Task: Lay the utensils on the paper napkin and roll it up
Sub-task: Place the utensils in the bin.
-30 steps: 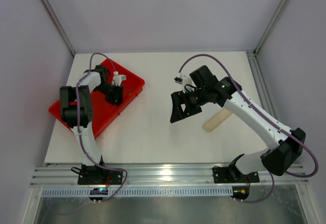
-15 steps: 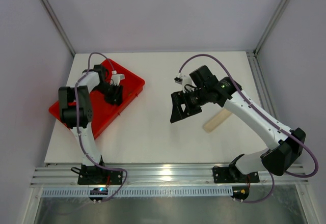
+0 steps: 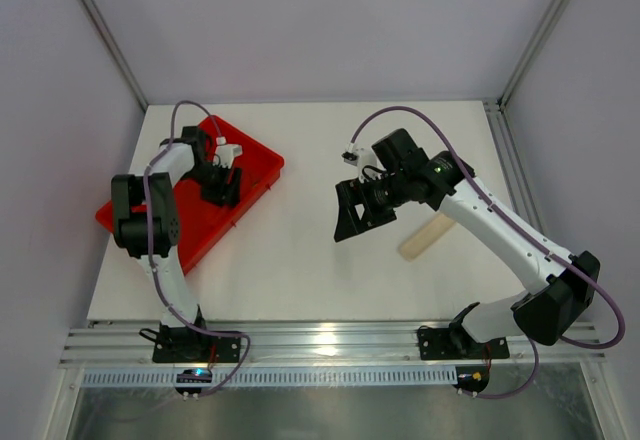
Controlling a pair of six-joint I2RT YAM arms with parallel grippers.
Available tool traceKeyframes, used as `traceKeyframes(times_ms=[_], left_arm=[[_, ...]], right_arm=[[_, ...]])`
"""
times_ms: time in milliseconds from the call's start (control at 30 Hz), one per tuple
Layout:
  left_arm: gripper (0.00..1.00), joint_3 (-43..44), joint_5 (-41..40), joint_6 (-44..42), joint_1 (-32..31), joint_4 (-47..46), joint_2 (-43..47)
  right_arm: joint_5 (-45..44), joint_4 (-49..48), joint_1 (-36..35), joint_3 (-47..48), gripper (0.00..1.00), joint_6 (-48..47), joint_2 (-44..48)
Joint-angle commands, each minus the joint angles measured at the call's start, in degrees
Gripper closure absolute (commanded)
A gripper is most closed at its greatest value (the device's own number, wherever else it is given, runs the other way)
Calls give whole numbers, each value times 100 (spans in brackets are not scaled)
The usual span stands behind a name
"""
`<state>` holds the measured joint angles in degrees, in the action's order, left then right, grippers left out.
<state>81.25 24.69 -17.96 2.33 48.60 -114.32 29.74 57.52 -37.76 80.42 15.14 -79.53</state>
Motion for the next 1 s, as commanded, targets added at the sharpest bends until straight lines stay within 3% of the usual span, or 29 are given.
traceKeyframes(times_ms=[0,567,833,967], left_arm=[[40,-320,-649,-112,22,-456,-214],[40,31,-377,-252,40,-105,50],[40,-22,545,-454,66,18,191],[40,-22,599,-490,75,9,261]], right_arm=[[41,-12,5,-18,17,-37,130],[59,-21,5,9,17,-72,104],[67,-30,5,-18,17,-63,122],[67,-30,5,-27,17,-55,122]])
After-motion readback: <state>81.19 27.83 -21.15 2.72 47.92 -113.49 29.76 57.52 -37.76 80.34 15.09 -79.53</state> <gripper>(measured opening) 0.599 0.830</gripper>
